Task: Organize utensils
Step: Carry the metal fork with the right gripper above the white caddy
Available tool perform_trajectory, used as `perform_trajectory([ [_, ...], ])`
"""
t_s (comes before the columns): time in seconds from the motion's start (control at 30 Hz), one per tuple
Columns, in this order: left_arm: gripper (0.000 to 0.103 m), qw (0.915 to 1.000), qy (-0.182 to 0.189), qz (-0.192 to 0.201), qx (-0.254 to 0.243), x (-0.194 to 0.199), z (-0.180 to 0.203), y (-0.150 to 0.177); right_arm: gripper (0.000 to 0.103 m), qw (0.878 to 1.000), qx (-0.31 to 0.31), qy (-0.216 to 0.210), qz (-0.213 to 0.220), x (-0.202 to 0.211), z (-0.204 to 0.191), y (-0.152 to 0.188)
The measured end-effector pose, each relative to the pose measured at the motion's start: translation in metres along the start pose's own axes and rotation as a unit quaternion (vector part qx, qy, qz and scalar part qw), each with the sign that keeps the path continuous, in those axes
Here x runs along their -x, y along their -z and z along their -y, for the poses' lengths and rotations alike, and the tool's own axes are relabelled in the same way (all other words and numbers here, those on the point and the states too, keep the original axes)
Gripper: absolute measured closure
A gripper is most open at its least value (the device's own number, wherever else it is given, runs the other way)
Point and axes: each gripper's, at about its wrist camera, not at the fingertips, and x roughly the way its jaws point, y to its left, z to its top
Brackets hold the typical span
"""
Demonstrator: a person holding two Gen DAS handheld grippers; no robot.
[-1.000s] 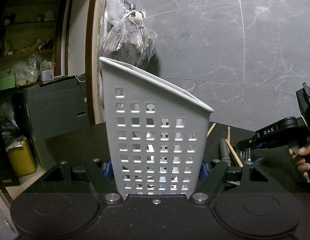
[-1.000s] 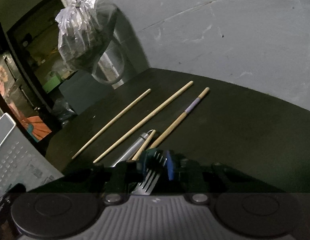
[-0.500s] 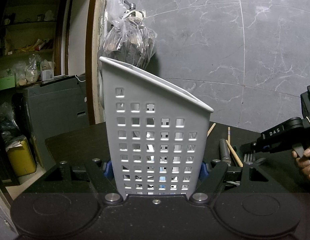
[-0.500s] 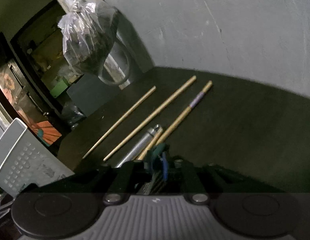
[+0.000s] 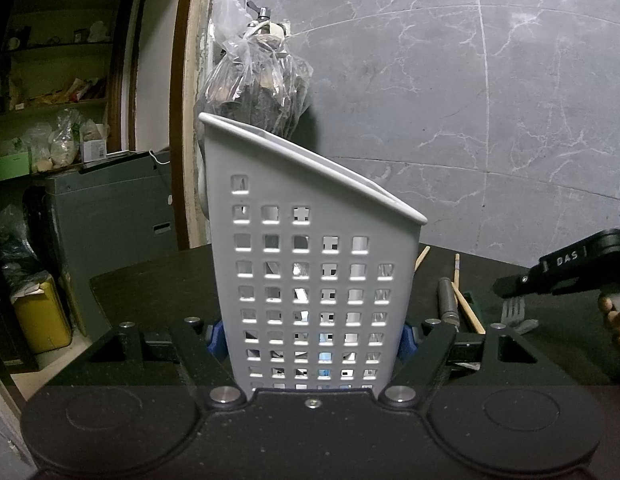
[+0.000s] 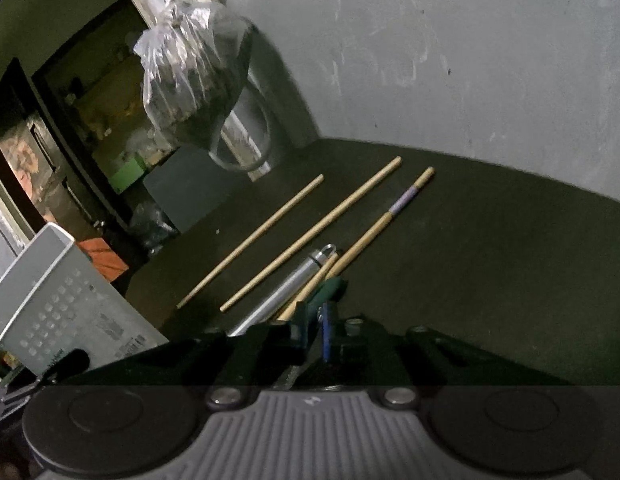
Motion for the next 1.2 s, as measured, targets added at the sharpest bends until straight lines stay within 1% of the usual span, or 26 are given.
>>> perform_trajectory([
  [0.13,0.027,1.0000,0.001,0.000,0.000,0.000,0.000,0.000,0.098,0.999,0.014,0.007,0.028,0.015,-0.008,0.001],
  [0.27,0.027,1.0000,0.002,0.000,0.000,0.001,0.001,0.000,0.098,0.996,0.047,0.023,0.072,0.038,-0.022,0.000],
  [0.4,0.027,1.0000,0.003,0.000,0.000,0.002,0.002,0.000,0.100,0.986,0.102,0.040,0.125,0.061,-0.043,0.001],
  [0.53,0.027,1.0000,0.003,0.000,0.000,0.002,0.003,0.000,0.101,0.973,0.156,0.054,0.164,0.082,-0.067,0.001],
  [0.7,0.027,1.0000,0.005,0.000,0.000,0.003,0.004,-0.001,0.101,0.963,0.194,0.055,0.177,0.092,-0.088,0.002],
  [0.97,0.027,1.0000,0.006,0.000,0.000,0.004,0.004,-0.001,0.101,0.953,0.221,0.055,0.200,0.101,-0.107,-0.003],
  [1.07,0.027,1.0000,0.007,0.000,0.000,0.003,0.005,-0.002,0.101,0.944,0.239,0.054,0.219,0.106,-0.117,-0.010],
  [1.2,0.027,1.0000,0.010,-0.001,0.000,0.003,0.007,-0.003,0.101,0.925,0.262,0.045,0.272,0.117,-0.137,-0.019],
])
